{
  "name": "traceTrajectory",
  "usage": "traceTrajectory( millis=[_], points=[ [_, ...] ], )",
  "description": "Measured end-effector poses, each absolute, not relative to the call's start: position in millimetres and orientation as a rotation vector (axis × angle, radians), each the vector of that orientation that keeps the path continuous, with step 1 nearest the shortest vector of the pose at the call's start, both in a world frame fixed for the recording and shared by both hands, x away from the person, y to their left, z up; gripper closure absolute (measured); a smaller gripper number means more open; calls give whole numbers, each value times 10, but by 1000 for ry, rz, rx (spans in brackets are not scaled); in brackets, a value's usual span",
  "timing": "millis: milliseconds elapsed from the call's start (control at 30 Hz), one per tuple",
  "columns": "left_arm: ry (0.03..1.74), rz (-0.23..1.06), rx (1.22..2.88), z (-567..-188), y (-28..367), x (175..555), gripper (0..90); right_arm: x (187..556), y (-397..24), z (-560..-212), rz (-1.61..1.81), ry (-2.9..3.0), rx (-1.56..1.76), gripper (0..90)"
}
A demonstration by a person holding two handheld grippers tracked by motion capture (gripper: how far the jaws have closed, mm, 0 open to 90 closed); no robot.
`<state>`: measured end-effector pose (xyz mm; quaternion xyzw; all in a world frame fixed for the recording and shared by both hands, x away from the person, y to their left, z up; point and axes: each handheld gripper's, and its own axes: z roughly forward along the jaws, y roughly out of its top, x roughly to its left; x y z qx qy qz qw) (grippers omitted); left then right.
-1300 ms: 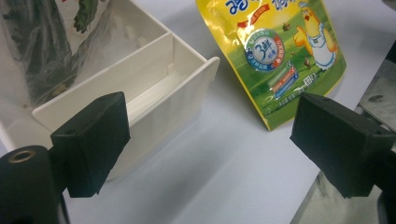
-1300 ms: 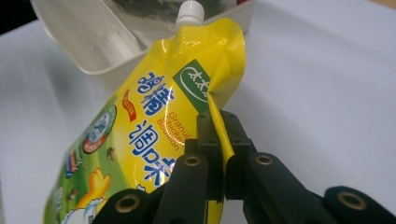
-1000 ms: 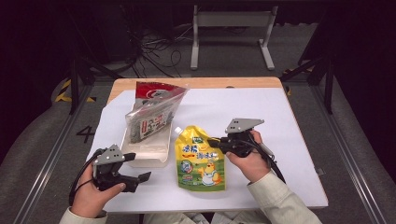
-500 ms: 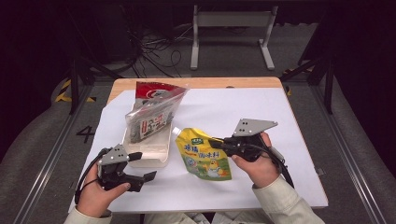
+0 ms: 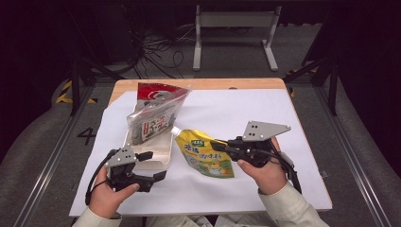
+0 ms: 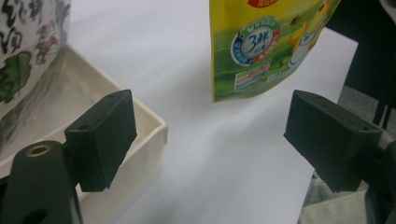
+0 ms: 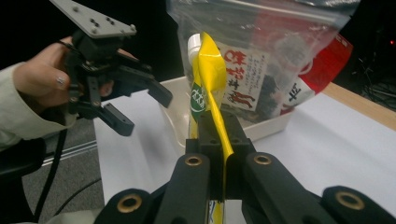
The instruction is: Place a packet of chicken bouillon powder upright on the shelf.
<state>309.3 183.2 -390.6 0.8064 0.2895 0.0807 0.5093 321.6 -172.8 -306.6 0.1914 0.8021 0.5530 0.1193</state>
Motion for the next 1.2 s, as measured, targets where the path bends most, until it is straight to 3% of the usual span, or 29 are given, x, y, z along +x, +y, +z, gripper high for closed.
traceTrajectory(
  millis=[433, 767, 1000, 1133, 1200],
  points=[
    [570, 198, 1873, -3972, 1615, 3137, 76, 3121, -1677, -3011, 1723, 2335, 483, 887],
    [538, 152, 1847, -3995, 1486, 3126, 78, 3081, -1605, -3031, 1814, 2338, 416, 887],
    [530, 101, 1814, -3967, 1467, 3101, 201, 3082, -1573, -3074, 1871, 2325, 398, 887],
    [518, 90, 1832, -3960, 1474, 3087, 352, 3087, -1553, -3096, 1870, 2327, 397, 887],
    [501, 100, 1843, -3948, 1476, 3078, 379, 3094, -1542, -3113, 1876, 2324, 396, 886]
  ],
)
